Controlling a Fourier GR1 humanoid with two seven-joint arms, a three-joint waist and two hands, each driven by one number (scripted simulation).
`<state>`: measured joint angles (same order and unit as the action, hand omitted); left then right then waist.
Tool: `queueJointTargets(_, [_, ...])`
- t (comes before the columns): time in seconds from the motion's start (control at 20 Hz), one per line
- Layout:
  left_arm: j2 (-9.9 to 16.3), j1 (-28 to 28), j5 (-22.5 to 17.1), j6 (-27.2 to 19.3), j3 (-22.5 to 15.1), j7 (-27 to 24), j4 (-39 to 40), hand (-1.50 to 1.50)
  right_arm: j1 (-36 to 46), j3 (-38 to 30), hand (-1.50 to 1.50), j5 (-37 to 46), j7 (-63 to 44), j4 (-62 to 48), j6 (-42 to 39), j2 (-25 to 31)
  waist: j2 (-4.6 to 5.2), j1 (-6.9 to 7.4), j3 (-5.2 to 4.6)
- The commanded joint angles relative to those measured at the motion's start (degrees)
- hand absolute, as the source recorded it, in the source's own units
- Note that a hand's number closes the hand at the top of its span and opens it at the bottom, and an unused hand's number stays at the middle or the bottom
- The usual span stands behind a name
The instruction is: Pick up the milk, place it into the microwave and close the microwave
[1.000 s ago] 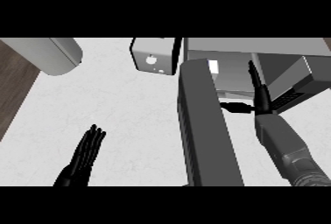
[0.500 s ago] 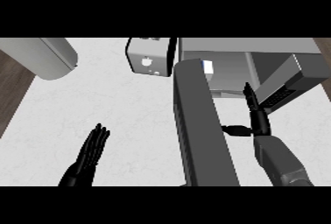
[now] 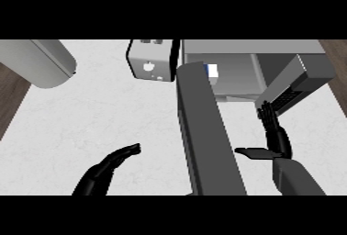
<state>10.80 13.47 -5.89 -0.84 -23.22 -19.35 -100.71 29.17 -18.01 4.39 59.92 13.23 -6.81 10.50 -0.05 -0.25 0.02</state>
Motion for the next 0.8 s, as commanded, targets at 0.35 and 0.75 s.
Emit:
queueJointTargets(0.35, [1.7,-3.9,10.2,0.4,-5.4,2.8,6.5,1.5,-12.3,1.8,-1.5,-4.1,4.0,13.7,-14.1,2.6,-0.37,-1.14,-0.08])
queueJointTargets(0.75, [-0.6,-10.0,16.4,3.4,-11.5,4.0,15.9,1.5,-22.0,4.0,-1.5,-8.6,-3.4,31.0,-15.8,4.0,-0.32,-1.48,-0.15])
